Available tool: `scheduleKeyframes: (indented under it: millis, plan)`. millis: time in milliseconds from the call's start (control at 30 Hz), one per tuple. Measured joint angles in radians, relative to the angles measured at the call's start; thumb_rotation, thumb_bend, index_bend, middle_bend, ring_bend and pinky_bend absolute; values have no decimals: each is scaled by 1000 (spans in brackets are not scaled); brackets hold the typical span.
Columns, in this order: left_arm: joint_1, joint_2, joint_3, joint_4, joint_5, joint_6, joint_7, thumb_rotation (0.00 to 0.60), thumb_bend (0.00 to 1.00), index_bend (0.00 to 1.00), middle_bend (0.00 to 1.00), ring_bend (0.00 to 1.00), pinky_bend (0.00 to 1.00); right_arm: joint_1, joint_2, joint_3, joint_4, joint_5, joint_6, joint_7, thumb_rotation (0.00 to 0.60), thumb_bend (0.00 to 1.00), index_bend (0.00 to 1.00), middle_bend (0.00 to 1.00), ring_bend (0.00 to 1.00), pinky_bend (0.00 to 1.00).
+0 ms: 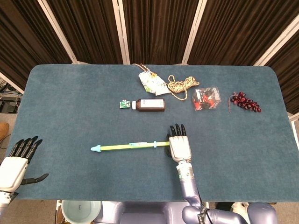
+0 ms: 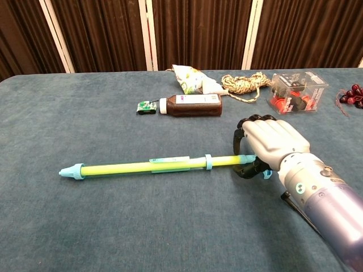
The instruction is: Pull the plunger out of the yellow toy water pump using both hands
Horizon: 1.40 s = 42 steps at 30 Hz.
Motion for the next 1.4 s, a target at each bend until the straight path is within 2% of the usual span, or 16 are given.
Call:
scheduleKeyframes:
  millis: [333,567,700,933,1133,1300,1400]
  plan:
    - [1,-1,1,0,5,7,0,600,5,0,0,0,10,-27,15,-19,-7,36,9,-9,600,427,479,153,40,0]
    - [2,-4,2,4,9,12,2,600,5,0,0,0,10,-34,25,-21,-37,35,26,-9,600,438,683,212,63,0]
    - [1,-8,1,8,13,14,4,600,6,1,0,0,10,-35,40,-18,-66,24,36,-6,600,452,734,228,70,0]
    - [-17,6,-3,-34,-1,-22,15,600,41,109,0,0,10,-34,76,0,-134,25,55,-28,600,461,742,229,71,0]
    - [-83,10,-51,-108,-13,-77,108,600,55,132,0,0,10,-32,124,12,-222,31,61,-41,600,488,753,229,71,0]
    - [-161,-3,-106,-177,-76,-172,214,600,129,238,0,0,10,-25,177,23,-292,47,56,-53,600,493,758,229,80,0]
    - [-207,-15,-136,-202,-131,-229,279,600,140,268,0,0,10,-22,203,25,-317,60,52,-57,600,494,762,230,81,0]
